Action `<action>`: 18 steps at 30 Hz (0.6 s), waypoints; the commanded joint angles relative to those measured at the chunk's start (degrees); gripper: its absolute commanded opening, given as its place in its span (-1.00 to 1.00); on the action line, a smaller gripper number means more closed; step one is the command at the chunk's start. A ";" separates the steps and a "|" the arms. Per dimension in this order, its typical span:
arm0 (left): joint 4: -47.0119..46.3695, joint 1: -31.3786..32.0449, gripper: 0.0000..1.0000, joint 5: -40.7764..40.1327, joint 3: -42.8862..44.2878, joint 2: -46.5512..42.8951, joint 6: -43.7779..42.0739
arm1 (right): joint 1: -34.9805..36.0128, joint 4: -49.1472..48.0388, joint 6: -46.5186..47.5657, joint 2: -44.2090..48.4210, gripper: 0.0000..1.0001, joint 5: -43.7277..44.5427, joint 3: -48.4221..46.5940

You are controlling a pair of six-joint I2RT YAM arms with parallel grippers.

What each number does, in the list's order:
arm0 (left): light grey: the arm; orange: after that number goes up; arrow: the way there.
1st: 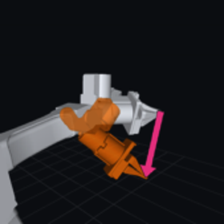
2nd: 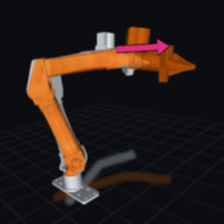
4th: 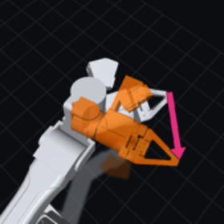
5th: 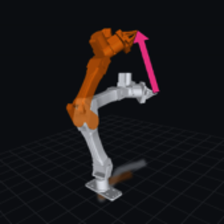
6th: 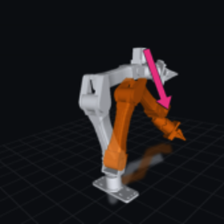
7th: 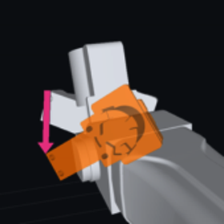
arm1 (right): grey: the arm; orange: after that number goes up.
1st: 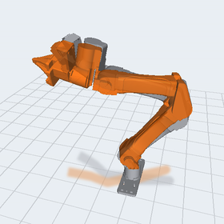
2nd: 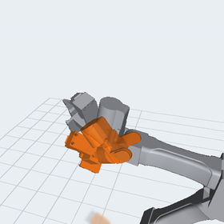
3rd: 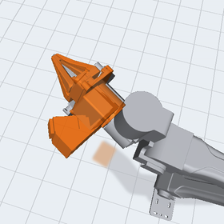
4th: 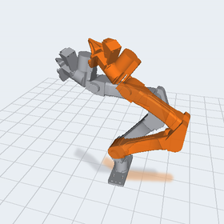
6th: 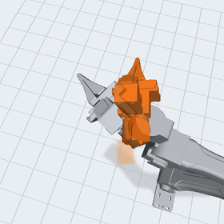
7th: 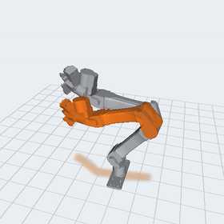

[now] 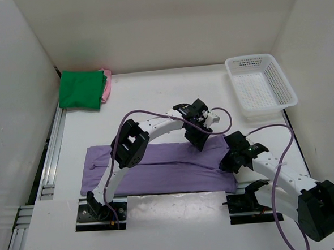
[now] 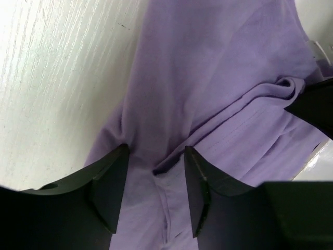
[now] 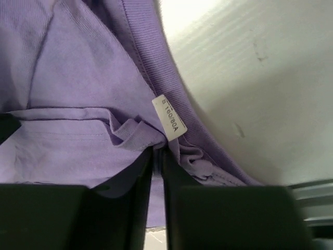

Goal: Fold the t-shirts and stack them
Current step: Fold the other side of the tshirt into a rectangle

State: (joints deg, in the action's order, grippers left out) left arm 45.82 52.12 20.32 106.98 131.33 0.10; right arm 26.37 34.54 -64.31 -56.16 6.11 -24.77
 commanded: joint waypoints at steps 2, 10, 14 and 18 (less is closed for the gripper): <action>2.16 0.44 0.08 -0.37 0.86 -2.22 -0.10 | 0.00 10.00 0.24 3.06 -0.35 5.66 -2.55; 3.84 0.44 0.11 0.95 2.01 -3.36 -0.10 | -0.53 11.95 3.49 10.55 0.09 9.70 -7.56; 3.84 0.44 0.08 2.18 2.01 -4.50 -0.10 | -0.53 11.25 7.00 8.36 0.02 10.41 -9.06; 5.07 0.44 -0.02 4.38 2.01 -5.12 -0.10 | -0.53 8.88 9.90 3.53 0.02 7.96 -10.47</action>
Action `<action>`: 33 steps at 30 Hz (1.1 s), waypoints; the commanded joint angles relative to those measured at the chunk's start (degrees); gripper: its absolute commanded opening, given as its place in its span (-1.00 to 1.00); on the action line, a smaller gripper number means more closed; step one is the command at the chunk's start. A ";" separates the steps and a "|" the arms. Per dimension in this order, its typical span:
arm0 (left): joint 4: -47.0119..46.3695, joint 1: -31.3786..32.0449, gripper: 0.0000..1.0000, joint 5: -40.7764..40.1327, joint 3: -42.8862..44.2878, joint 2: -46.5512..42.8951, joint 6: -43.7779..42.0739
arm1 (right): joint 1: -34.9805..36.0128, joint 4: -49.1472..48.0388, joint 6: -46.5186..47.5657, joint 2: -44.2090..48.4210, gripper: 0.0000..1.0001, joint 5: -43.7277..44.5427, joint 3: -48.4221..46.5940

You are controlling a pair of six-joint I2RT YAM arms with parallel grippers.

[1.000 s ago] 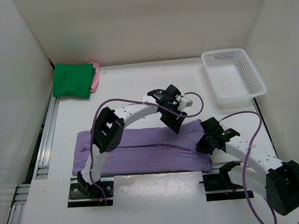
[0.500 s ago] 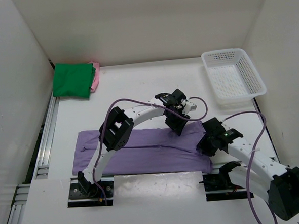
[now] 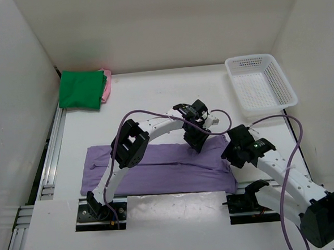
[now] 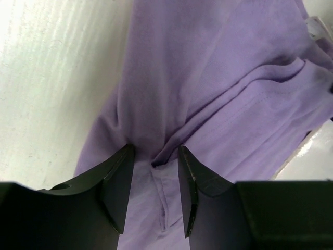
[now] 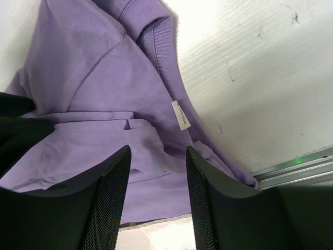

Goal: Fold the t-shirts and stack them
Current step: Fold the other side of the tshirt into a rectangle

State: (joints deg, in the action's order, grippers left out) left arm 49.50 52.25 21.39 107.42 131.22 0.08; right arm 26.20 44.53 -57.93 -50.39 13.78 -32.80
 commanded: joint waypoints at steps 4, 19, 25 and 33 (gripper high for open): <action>1.92 0.31 -0.02 3.84 0.52 -5.01 -0.08 | -0.36 -4.36 4.58 -4.53 0.04 -2.96 -1.22; 2.45 0.31 -0.79 2.52 1.57 -5.01 -0.08 | -0.88 -9.11 7.13 -11.66 -0.67 -7.01 -0.16; 2.45 0.31 -0.79 -0.64 3.15 -6.41 -0.08 | -1.41 -7.88 6.61 -9.73 -1.00 -5.26 -0.78; 2.45 -0.31 -0.79 -3.46 2.45 -11.15 -0.08 | -1.41 -6.04 4.68 -4.11 -1.00 -2.62 -1.92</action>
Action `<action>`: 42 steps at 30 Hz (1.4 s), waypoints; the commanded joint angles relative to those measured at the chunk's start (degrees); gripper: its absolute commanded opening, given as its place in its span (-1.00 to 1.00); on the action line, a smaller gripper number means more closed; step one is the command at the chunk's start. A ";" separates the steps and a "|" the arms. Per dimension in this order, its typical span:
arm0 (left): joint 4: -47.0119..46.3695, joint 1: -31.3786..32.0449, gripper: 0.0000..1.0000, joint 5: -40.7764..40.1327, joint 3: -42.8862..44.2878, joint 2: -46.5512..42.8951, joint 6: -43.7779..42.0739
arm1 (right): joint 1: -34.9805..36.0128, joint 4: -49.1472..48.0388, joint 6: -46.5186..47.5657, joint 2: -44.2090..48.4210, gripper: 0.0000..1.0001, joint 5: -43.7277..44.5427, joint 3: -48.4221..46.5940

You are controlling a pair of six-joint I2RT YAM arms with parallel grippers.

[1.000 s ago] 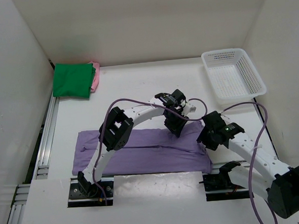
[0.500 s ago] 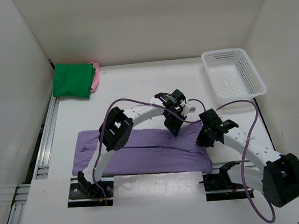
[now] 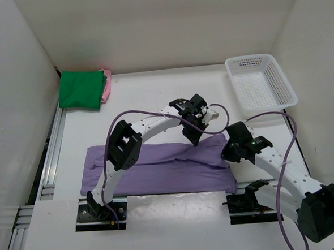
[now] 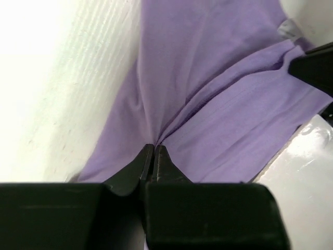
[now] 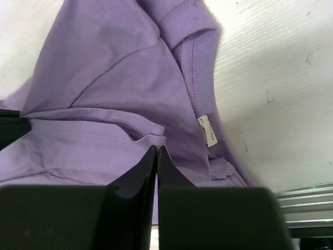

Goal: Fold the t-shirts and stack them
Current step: Fold the other side of the tshirt into a rectangle

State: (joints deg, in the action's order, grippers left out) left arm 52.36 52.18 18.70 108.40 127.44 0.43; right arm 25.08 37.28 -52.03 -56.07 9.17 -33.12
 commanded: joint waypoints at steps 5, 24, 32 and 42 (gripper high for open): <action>-0.58 -0.24 -0.79 -1.30 -4.41 -9.65 -0.43 | -0.82 0.17 -0.36 0.36 -1.00 3.22 -2.11; -1.12 0.38 0.10 2.40 2.07 0.00 -0.43 | -0.82 3.33 -0.96 3.69 -1.00 0.07 -0.63; 0.73 0.90 0.01 4.15 4.19 4.22 -0.43 | -0.82 1.48 -2.02 2.37 -1.00 -0.73 0.52; 1.34 0.90 -0.14 3.54 3.66 2.29 -0.43 | -1.35 1.48 -2.02 2.90 -1.00 -0.73 0.52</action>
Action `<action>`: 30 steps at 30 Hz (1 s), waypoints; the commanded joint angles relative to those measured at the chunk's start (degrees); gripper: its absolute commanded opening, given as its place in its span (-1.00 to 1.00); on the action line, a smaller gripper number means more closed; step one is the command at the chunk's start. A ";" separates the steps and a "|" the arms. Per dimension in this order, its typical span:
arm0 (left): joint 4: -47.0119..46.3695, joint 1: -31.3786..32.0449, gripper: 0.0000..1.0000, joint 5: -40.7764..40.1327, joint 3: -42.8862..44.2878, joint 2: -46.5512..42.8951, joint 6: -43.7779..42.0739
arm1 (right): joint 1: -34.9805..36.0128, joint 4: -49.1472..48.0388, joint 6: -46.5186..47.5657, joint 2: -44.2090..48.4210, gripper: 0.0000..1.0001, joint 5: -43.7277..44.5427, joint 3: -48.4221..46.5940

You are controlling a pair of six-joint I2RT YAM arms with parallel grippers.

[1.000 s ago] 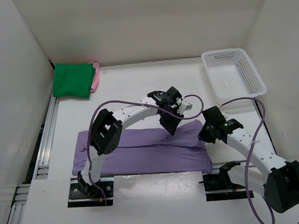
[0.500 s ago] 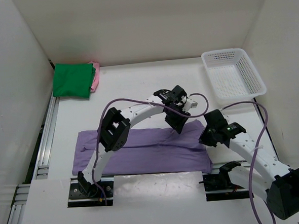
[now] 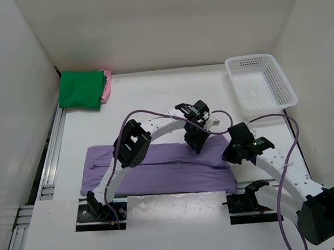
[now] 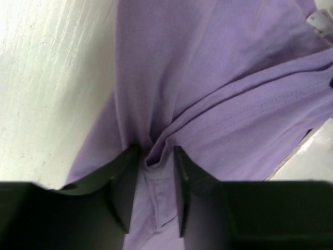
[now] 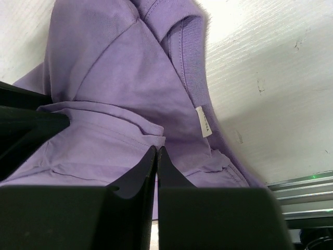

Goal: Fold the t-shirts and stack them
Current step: Fold the other side of the tshirt into a rectangle

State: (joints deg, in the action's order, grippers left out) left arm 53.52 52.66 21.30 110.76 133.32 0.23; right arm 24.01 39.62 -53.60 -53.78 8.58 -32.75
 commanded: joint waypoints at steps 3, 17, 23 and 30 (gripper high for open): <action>0.18 0.42 -0.07 -0.38 1.30 -4.11 -0.23 | -0.28 -0.33 -0.45 0.61 -1.00 -0.14 0.15; -0.34 0.42 -0.37 0.15 1.30 -5.26 -0.23 | -0.28 -0.33 -0.98 1.75 -1.00 0.39 1.20; -0.34 0.42 -0.03 -0.99 2.00 -5.79 -0.23 | -0.28 -0.33 -0.98 1.75 -1.00 0.91 1.20; -0.34 0.42 -0.44 -1.00 2.00 -6.31 -0.23 | -0.28 -0.33 -0.98 1.75 -1.00 0.91 1.20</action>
State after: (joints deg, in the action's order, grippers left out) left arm 53.54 52.69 20.25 110.76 132.31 0.23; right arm 24.01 39.24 -54.00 -52.73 8.64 -31.90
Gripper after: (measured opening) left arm 0.295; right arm 0.004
